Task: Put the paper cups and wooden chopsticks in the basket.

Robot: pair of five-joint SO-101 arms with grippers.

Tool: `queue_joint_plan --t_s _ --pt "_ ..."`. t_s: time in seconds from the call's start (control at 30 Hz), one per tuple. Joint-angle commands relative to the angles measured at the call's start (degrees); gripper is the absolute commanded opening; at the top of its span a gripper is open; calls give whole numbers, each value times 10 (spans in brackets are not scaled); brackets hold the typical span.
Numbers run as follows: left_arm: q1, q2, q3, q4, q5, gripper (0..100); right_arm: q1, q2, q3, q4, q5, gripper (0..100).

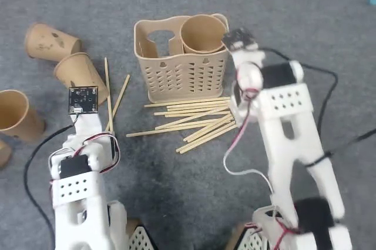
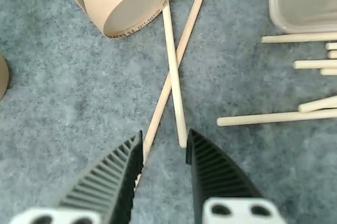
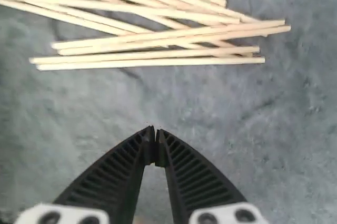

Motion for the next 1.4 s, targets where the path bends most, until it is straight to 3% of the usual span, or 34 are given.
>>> queue_joint_plan --t_s 0.0,0.17,0.4,0.57,0.87,1.2,1.37 --pt "2 2 -1 -13 -6 126 32 -77 155 -102 38 8" --pt "2 2 -3 -11 -4 126 72 -104 319 -215 84 8" --pt "2 2 -10 -10 -3 126 116 -105 442 -338 140 8" --pt "-28 8 -68 -2 -1 126 120 -129 458 -341 138 8" --pt "-54 40 -386 205 31 126 121 -179 491 -336 140 8" --pt "-57 399 -894 462 32 126 121 -196 504 -335 142 8" --pt "-62 585 -1073 476 88 126 121 -196 504 -335 142 8"
